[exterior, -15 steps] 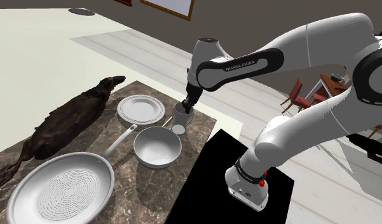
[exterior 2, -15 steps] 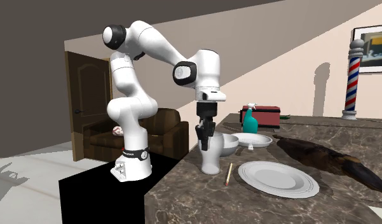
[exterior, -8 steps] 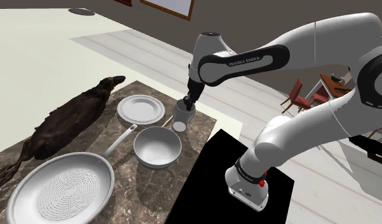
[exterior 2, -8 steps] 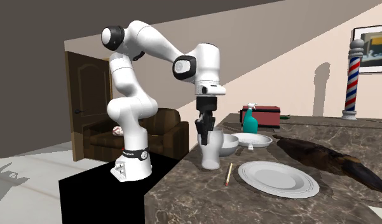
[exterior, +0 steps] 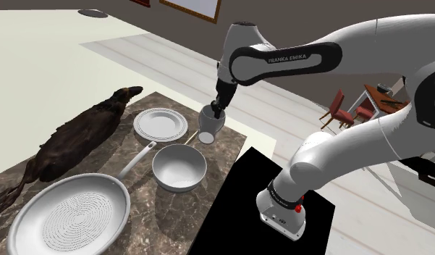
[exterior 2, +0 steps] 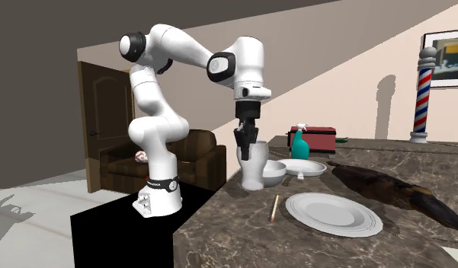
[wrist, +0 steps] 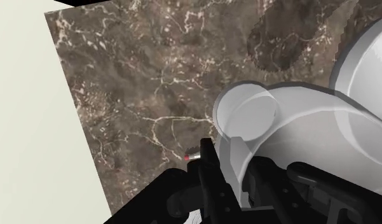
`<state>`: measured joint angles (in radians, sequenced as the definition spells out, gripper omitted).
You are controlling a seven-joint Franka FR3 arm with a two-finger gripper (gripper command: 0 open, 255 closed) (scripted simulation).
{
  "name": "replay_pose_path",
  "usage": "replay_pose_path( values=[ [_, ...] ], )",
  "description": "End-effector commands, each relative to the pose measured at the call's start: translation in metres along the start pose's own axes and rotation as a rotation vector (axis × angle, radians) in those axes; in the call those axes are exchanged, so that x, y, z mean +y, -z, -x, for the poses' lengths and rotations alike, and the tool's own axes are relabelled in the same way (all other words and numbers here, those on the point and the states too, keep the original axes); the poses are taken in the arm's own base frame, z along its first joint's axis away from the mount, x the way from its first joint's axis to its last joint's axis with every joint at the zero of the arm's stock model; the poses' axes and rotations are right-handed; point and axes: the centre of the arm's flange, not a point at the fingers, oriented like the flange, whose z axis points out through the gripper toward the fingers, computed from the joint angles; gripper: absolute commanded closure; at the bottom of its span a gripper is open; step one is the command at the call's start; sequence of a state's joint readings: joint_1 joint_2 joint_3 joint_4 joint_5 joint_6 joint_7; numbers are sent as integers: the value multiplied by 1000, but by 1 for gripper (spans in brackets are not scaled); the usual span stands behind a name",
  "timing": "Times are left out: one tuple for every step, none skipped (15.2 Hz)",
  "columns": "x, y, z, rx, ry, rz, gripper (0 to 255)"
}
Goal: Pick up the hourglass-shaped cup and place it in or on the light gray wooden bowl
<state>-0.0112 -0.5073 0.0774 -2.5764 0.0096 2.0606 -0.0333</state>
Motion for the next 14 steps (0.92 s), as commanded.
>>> replay_pose_path(
  values=[
    [0,11,0,0,0,0,255],
    [0,17,0,0,0,0,255],
    [0,22,0,0,0,0,255],
    [0,27,0,0,0,0,255],
    [1,32,0,0,0,0,255],
    [1,38,0,0,0,0,255],
    [1,43,0,0,0,0,255],
    [1,48,0,0,0,0,255],
    [1,53,0,0,0,0,255],
    [1,59,0,0,0,0,255],
    [1,64,0,0,0,0,255],
    [2,69,0,0,0,0,255],
    [2,75,0,0,0,0,255],
    [2,80,0,0,0,0,255]
  ],
)
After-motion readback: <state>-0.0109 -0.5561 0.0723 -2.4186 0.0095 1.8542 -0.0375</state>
